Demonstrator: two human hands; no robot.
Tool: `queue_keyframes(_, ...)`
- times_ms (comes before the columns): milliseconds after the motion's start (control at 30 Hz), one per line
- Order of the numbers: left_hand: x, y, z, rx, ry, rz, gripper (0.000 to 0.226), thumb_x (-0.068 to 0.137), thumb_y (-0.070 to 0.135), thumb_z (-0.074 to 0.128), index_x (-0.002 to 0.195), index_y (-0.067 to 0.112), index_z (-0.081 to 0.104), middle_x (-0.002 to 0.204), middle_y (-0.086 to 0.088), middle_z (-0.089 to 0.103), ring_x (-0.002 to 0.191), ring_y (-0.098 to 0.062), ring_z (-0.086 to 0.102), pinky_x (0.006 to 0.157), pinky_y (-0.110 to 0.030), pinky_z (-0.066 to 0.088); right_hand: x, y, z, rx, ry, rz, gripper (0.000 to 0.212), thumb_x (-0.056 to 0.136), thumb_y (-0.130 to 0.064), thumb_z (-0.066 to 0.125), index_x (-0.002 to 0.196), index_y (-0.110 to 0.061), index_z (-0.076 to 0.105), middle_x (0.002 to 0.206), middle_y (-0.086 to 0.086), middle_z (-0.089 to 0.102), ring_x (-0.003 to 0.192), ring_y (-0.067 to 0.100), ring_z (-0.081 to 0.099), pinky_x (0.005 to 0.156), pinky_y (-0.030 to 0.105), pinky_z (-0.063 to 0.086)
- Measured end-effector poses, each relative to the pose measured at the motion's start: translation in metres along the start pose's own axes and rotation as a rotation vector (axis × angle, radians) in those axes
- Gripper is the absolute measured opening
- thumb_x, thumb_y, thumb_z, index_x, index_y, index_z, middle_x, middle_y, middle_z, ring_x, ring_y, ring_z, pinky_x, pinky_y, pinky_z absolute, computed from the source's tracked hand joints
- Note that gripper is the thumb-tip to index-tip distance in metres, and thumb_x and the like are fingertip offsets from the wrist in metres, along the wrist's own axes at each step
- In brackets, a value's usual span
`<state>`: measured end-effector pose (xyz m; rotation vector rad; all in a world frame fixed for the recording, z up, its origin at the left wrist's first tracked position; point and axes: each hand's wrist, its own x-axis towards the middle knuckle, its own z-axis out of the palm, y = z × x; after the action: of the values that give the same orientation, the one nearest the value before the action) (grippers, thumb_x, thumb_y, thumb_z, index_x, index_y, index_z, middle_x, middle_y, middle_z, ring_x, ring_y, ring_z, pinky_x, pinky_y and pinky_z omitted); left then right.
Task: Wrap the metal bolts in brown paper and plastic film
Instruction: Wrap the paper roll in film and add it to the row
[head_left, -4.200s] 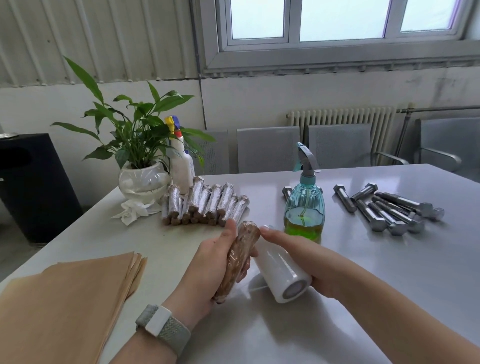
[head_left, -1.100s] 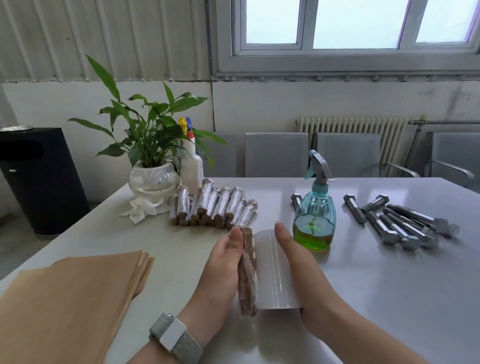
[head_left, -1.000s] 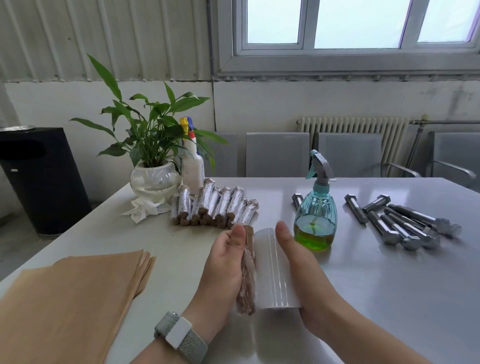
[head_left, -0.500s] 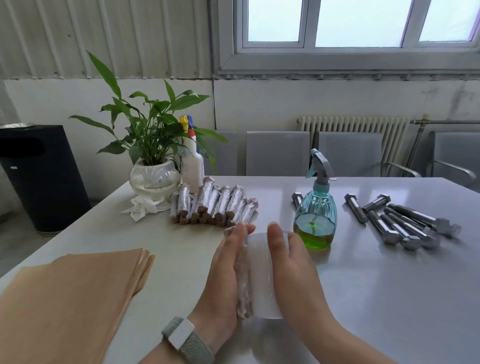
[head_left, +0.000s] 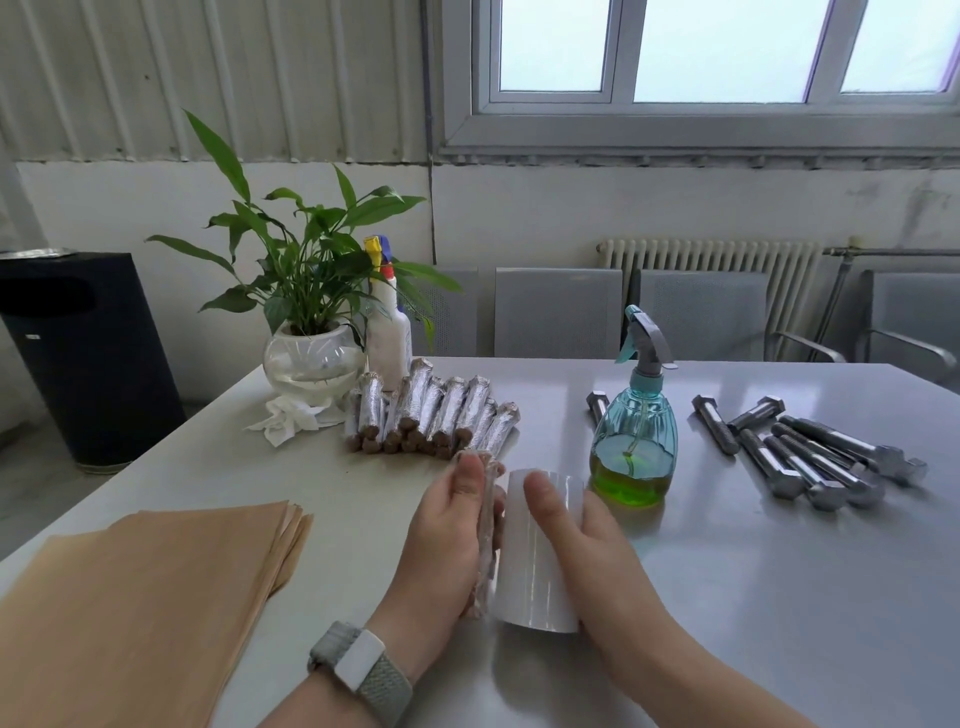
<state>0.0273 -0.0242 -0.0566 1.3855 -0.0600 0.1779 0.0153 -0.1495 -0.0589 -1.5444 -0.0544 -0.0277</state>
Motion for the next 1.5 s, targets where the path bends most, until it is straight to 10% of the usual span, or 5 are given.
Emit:
queue_keyframes(400, -0.012, -0.005, 0.009, -0.232, -0.038, -0.05, 0.039, 0.077, 0.056, 0.066, 0.094, 0.021, 0.06, 0.083, -0.004, 0.063, 0.078, -0.017, 0.064, 0.065, -0.035, 0.056, -0.009, -0.006, 0.014, -0.185, 0.25, -0.207, 0.068, 0.072, -0.089, 0.031, 0.081, -0.025, 0.053, 0.079, -0.028, 0.062, 0.071, -0.006, 0.057, 0.059, 0.012, 0.041)
queue_keyframes(800, -0.004, -0.003, 0.006, -0.405, -0.1, -0.198, 0.049, 0.097, 0.048, 0.041, 0.1, 0.013, 0.075, 0.109, -0.021, 0.071, 0.097, -0.03, 0.071, 0.072, -0.037, 0.059, 0.002, -0.007, -0.002, 0.093, 0.105, 0.116, 0.076, 0.061, -0.074, 0.067, 0.111, -0.017, 0.059, 0.104, 0.006, 0.071, 0.095, 0.024, 0.07, 0.092, 0.052, 0.054)
queue_keyframes(967, 0.0, -0.006, 0.004, -0.275, -0.108, -0.119, 0.05, 0.093, 0.05, 0.043, 0.108, 0.01, 0.07, 0.106, -0.019, 0.072, 0.098, -0.03, 0.071, 0.072, -0.034, 0.058, 0.001, -0.01, -0.006, 0.087, -0.107, 0.132, 0.068, 0.067, -0.073, 0.062, 0.111, -0.023, 0.069, 0.104, 0.002, 0.075, 0.098, 0.021, 0.071, 0.096, 0.048, 0.052)
queue_keyframes(1233, 0.002, -0.007, -0.002, 0.02, -0.055, 0.082, 0.044, 0.083, 0.063, 0.055, 0.095, 0.022, 0.067, 0.094, -0.015, 0.072, 0.087, -0.032, 0.071, 0.073, -0.045, 0.057, 0.001, -0.01, 0.0, -0.107, 0.133, -0.02, 0.086, 0.047, -0.092, 0.057, 0.102, -0.026, 0.058, 0.096, -0.004, 0.07, 0.088, 0.011, 0.069, 0.084, 0.044, 0.057)
queue_keyframes(1500, -0.011, -0.005, 0.008, -0.322, -0.089, -0.012, 0.052, 0.072, 0.049, 0.076, 0.11, 0.019, 0.057, 0.093, -0.003, 0.072, 0.082, -0.016, 0.071, 0.064, -0.028, 0.057, -0.004, -0.006, 0.012, -0.132, 0.246, -0.086, 0.073, 0.068, -0.089, 0.028, 0.091, -0.025, 0.053, 0.084, -0.009, 0.063, 0.075, -0.004, 0.059, 0.068, 0.031, 0.044)
